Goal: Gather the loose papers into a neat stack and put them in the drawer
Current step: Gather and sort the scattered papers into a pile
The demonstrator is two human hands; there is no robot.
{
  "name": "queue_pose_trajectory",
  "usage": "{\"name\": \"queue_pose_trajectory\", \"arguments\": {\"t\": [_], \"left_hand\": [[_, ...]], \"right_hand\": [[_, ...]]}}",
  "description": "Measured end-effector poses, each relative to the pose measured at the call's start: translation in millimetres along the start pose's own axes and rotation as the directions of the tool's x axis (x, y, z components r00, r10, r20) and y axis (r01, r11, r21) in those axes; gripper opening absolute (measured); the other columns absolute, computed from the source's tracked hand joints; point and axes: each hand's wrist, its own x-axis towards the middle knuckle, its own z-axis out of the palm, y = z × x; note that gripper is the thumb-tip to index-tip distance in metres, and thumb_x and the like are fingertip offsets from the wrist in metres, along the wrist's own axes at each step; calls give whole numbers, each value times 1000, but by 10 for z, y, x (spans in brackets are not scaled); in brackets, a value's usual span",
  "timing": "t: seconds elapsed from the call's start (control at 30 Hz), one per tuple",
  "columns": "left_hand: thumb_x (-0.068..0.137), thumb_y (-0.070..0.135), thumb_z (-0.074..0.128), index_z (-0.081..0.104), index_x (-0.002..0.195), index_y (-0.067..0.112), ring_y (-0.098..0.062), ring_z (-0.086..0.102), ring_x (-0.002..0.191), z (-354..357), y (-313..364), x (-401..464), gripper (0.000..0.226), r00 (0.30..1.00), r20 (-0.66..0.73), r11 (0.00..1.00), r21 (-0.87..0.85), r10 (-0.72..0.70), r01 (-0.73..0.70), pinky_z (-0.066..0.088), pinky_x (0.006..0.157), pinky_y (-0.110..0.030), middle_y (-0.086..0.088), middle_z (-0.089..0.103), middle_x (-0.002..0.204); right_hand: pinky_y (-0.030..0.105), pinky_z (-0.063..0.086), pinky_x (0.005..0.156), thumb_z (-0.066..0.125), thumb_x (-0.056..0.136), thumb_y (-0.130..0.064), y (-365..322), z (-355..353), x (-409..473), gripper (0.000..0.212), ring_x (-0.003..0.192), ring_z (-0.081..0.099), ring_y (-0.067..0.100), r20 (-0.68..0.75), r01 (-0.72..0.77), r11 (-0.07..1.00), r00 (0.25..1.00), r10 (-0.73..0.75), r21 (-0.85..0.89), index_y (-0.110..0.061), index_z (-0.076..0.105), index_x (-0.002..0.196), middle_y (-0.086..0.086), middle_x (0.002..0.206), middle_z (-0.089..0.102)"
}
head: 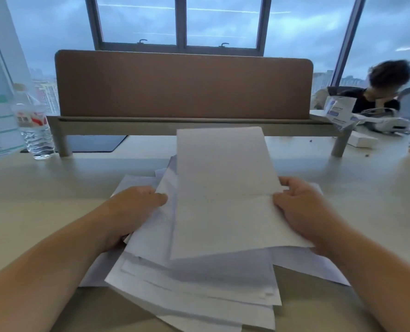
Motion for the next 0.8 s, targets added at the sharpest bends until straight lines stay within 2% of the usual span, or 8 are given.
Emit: {"name": "queue_pose_trajectory", "arguments": {"t": [0.13,0.23,0.3,0.4,0.47,0.6,0.67,0.8], "left_hand": [[103,45,56,75,100,10,-24,76,56,50,115,-108,40,998,14,989,-135,-60,61,55,51,-28,-9,81,75],[101,32,66,75,105,11,-26,78,64,45,103,-77,23,1000,17,999,40,-9,8,58,64,-34,-8,82,79],[101,18,66,74,104,14,-24,79,66,55,76,-35,9,1000,23,991,134,9,-12,56,62,-32,-6,83,81],[102,12,63,74,105,18,-22,79,65,45,50,11,13,1000,6,980,198,16,-17,54,59,-28,-4,83,82],[102,11,63,75,107,19,-26,80,67,40,41,43,15,1000,-4,978,206,11,-10,56,65,-33,-6,83,83],[100,11,66,75,103,16,-23,77,58,37,25,117,11,999,-18,973,227,47,-42,52,61,-32,-5,82,75],[100,10,65,75,101,14,-20,76,53,44,22,137,11,998,-18,971,230,62,-56,48,56,-29,-4,81,72],[102,9,62,76,102,14,-24,77,57,47,13,138,14,999,3,979,196,51,-51,52,50,-26,-8,82,76]], "right_hand": [[49,62,88,50,102,-26,-56,55,-111,26,93,74,26,177,-40,998,983,48,-49,-42,55,121,-4,112,72],[29,58,69,47,106,-23,-143,51,-214,26,71,69,15,269,53,995,963,-29,-85,-39,65,115,-6,87,74],[22,53,64,49,106,-26,-137,10,-207,29,67,64,9,264,101,978,963,-50,-183,-36,65,128,-11,84,73],[30,48,100,56,101,-33,-65,-130,-74,42,113,62,13,154,147,893,984,-89,-426,-29,57,143,-9,134,64],[42,42,111,57,95,-47,-15,-296,21,58,136,47,25,4,11,783,1000,-12,-622,-27,47,149,-2,150,50],[54,43,104,52,64,-80,65,-535,117,100,125,42,36,-175,-290,554,952,251,-780,-17,47,141,12,138,50],[53,44,103,55,57,-83,89,-565,131,109,123,44,37,-180,-311,527,941,285,-791,-16,47,142,13,135,50],[45,45,99,71,72,-75,-5,-522,53,103,127,46,40,-174,-305,557,945,276,-772,-13,41,148,16,140,45]]}}
